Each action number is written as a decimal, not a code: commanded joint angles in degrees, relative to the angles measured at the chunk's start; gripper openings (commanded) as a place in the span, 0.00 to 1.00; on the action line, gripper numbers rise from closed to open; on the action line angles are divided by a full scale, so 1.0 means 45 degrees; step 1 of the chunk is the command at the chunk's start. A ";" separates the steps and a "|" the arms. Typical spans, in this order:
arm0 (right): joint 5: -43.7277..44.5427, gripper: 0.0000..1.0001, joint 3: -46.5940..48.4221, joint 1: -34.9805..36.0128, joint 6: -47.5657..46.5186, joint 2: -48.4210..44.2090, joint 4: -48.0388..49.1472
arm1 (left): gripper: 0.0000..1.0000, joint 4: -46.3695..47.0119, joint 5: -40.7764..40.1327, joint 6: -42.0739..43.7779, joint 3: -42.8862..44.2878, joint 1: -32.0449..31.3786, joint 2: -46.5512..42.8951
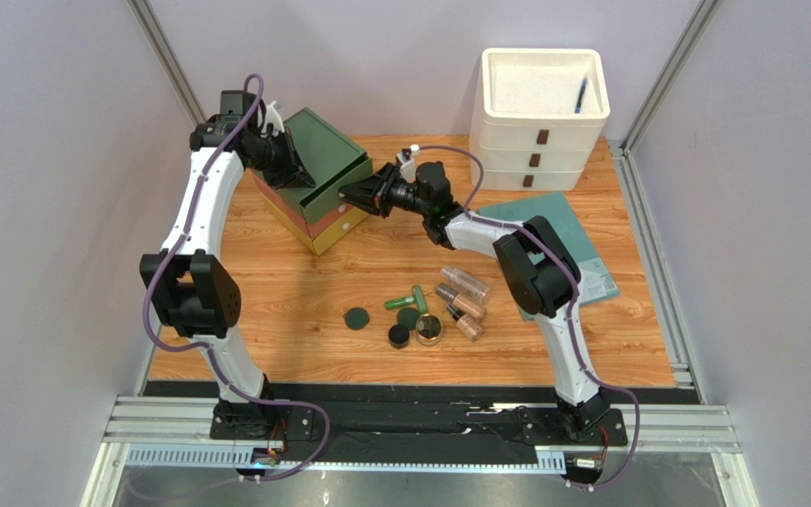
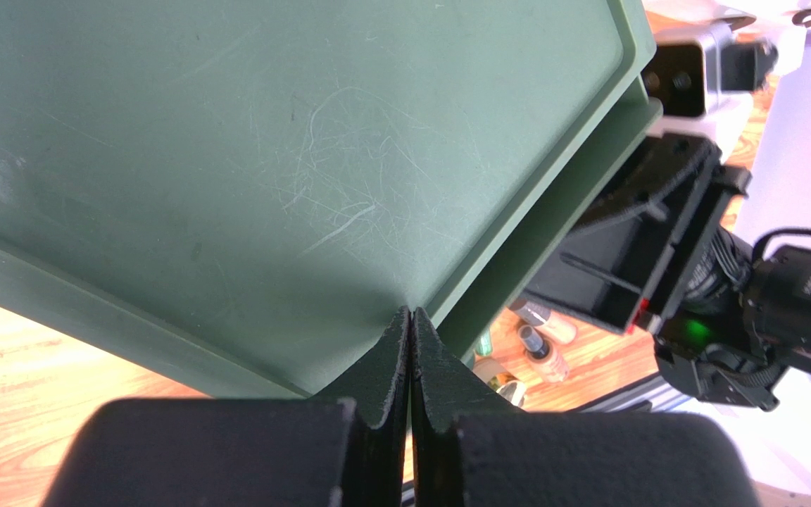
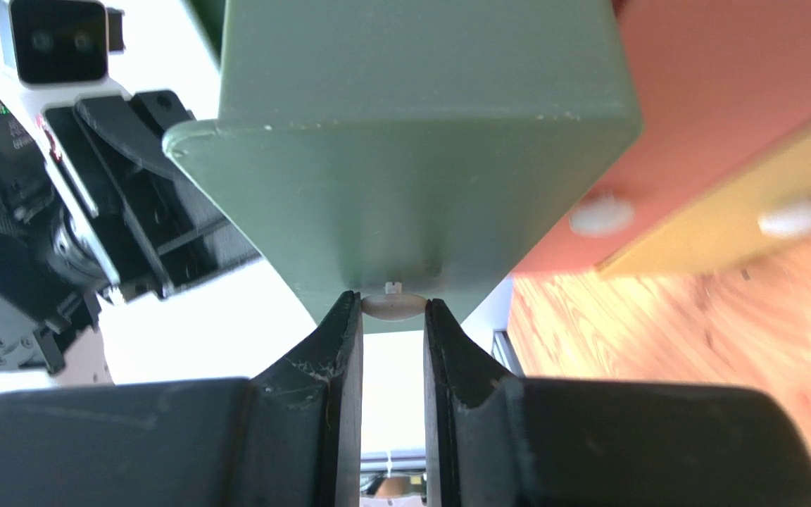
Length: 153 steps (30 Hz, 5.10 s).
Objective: Organize the makeup
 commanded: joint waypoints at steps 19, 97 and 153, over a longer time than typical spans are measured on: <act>-0.0232 0.59 -0.3810 0.0087 -0.5257 -0.5388 -0.5229 | 0.00 -0.0763 -0.0529 0.0279 -0.0150 0.0065 0.0657; 0.7367 0.00 0.5191 0.1316 -1.4517 -0.5899 -1.5878 | 0.00 -0.1116 -0.0216 0.0923 -0.0501 0.0455 0.0482; 0.8148 0.82 0.1076 0.2177 -1.5550 -0.7361 -1.7457 | 0.00 -0.1857 -0.0451 0.1255 0.0690 0.0533 0.1048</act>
